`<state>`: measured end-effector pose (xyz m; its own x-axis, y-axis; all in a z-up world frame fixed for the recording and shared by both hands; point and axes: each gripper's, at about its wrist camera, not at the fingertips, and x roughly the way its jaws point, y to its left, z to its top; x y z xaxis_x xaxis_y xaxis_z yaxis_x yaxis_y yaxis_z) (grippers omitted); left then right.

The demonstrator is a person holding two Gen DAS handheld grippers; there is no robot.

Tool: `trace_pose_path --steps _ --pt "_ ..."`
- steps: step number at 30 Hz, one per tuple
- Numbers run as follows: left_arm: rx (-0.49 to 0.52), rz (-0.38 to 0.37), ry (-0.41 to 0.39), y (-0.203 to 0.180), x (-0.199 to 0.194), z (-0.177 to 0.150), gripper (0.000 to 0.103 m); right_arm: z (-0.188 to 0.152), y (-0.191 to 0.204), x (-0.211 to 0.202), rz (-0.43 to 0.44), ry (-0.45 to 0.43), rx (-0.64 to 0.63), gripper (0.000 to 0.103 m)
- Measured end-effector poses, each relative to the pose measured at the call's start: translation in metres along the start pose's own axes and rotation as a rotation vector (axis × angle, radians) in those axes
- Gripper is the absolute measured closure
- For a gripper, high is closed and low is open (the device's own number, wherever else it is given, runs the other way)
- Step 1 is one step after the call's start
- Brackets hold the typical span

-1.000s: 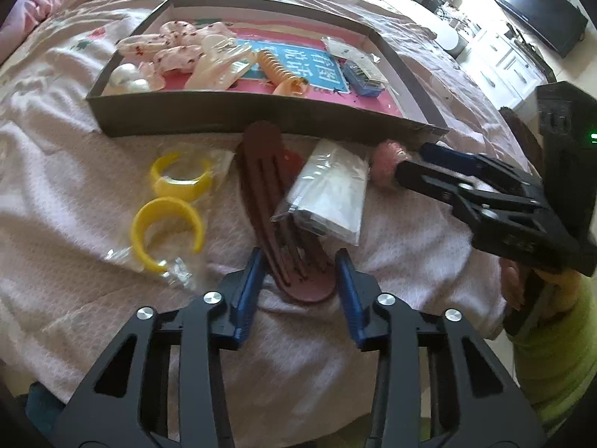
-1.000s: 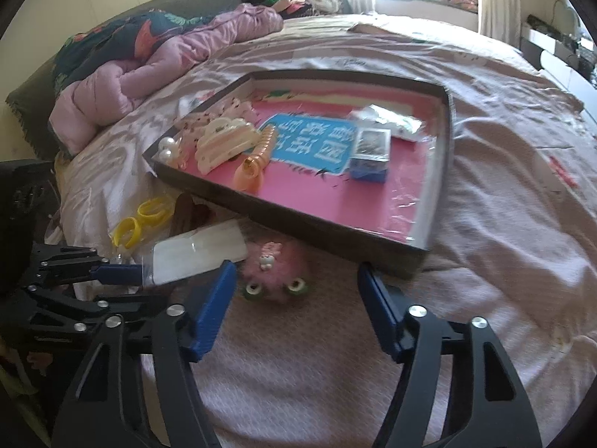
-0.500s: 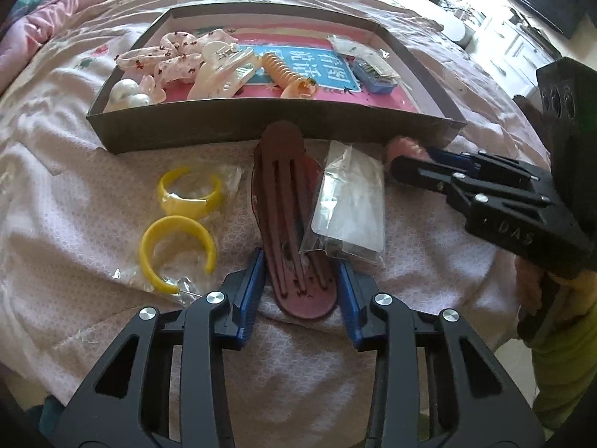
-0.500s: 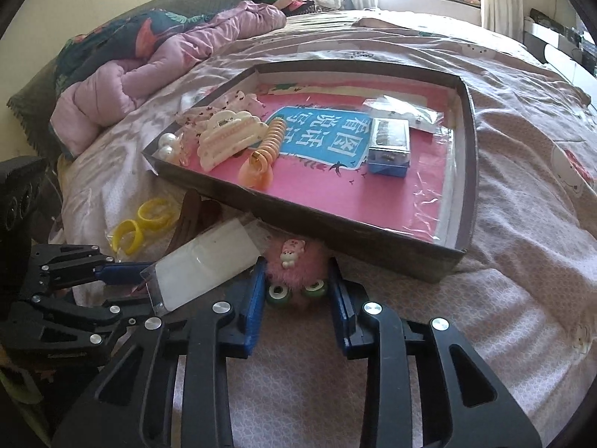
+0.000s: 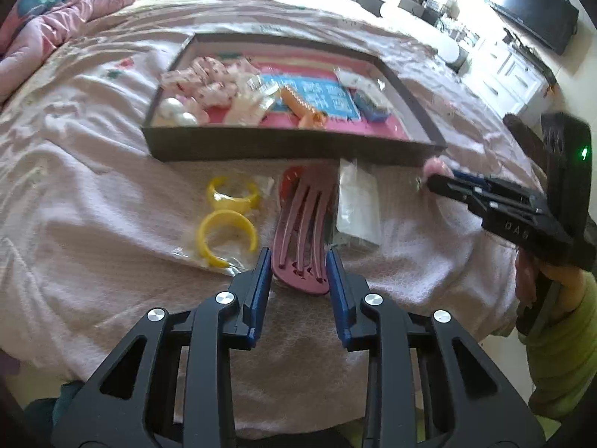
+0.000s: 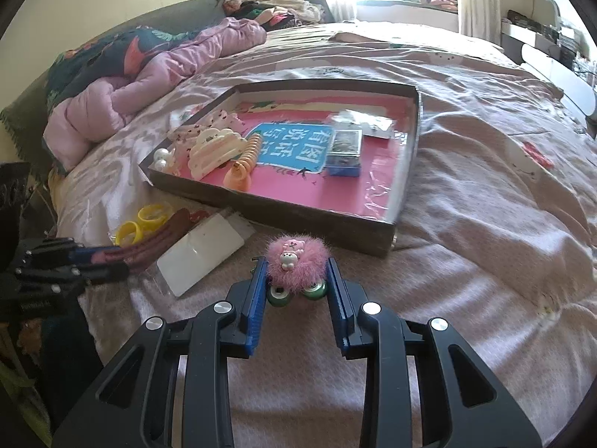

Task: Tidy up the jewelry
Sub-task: 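Carry the maroon comb and pink pom-pom clip over the tray with both grippers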

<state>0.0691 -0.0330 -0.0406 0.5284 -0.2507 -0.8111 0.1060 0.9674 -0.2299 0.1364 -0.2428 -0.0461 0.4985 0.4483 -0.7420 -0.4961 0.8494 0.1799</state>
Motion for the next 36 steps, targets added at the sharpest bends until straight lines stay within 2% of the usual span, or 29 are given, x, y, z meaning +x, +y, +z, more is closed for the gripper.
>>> trace_pose_path --steps 1,2,3,13,23,36 --pt "-0.005 0.001 -0.010 0.001 -0.004 0.001 0.084 0.000 0.000 -0.003 -0.003 -0.004 0.004 0.074" --pt "-0.009 -0.001 -0.021 0.002 -0.008 0.003 0.096 0.000 -0.001 -0.004 -0.004 -0.007 0.007 0.074" --pt "-0.011 0.002 -0.030 0.002 -0.010 0.005 0.100 0.000 -0.001 -0.007 -0.006 -0.012 0.009 0.074" --pt "-0.063 -0.016 -0.037 0.013 -0.006 0.014 0.101 0.002 0.002 -0.015 -0.018 -0.028 0.004 0.074" --pt "-0.007 0.010 -0.135 0.005 -0.032 0.037 0.101 0.013 0.007 -0.029 -0.023 -0.073 -0.009 0.074" --pt "0.043 0.009 -0.189 0.000 -0.040 0.078 0.102 0.028 0.011 -0.031 -0.026 -0.096 -0.018 0.074"
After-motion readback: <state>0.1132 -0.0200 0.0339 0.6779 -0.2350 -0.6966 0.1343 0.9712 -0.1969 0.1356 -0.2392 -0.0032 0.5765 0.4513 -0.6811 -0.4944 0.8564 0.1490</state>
